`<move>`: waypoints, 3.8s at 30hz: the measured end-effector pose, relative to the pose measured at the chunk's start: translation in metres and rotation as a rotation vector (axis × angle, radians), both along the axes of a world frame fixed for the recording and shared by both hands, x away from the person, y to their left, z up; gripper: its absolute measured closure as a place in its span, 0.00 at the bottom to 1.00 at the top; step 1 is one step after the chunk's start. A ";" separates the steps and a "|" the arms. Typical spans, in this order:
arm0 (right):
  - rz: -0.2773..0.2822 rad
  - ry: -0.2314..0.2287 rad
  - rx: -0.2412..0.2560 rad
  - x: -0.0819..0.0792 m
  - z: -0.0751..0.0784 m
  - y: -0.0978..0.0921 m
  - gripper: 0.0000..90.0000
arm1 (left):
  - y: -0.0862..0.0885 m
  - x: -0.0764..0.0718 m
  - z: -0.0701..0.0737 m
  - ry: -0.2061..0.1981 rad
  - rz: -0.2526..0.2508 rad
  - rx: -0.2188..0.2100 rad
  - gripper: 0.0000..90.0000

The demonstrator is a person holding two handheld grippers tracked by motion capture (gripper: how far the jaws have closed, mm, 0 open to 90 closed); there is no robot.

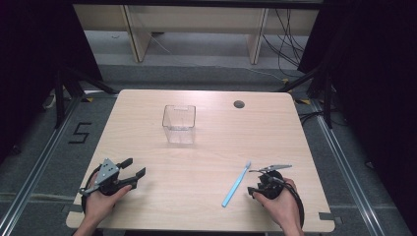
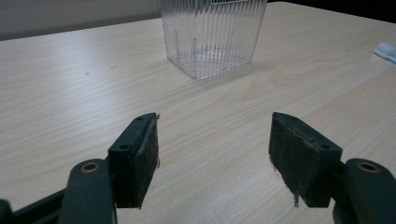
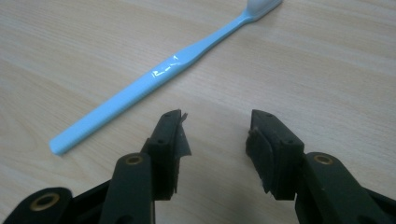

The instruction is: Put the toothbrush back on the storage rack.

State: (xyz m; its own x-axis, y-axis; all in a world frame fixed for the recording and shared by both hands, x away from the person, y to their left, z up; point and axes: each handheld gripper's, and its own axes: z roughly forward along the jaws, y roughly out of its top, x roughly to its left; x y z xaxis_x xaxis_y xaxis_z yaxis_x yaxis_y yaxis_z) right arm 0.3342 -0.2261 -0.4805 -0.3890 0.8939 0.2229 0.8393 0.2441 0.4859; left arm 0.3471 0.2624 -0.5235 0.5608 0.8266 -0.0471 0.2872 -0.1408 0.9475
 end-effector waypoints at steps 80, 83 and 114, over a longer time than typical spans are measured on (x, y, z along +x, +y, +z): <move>-0.295 0.403 -0.174 0.060 0.008 0.081 0.65 | 0.001 0.000 0.000 0.002 -0.007 -0.011 0.36; -0.316 0.414 -0.181 0.061 0.008 0.083 0.65 | 0.001 -0.001 0.000 0.008 -0.003 -0.007 0.36; -0.208 0.381 -0.313 0.058 0.008 0.082 0.93 | 0.001 -0.001 0.000 -0.006 -0.021 -0.017 0.35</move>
State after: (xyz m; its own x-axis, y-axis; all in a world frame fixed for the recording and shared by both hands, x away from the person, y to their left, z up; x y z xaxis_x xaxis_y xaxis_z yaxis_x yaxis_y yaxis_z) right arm 0.3926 -0.1443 -0.4728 -0.1400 0.9898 0.0246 0.9881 0.1381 0.0677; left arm 0.3465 0.2637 -0.5237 0.5786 0.8136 -0.0573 0.2786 -0.1311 0.9514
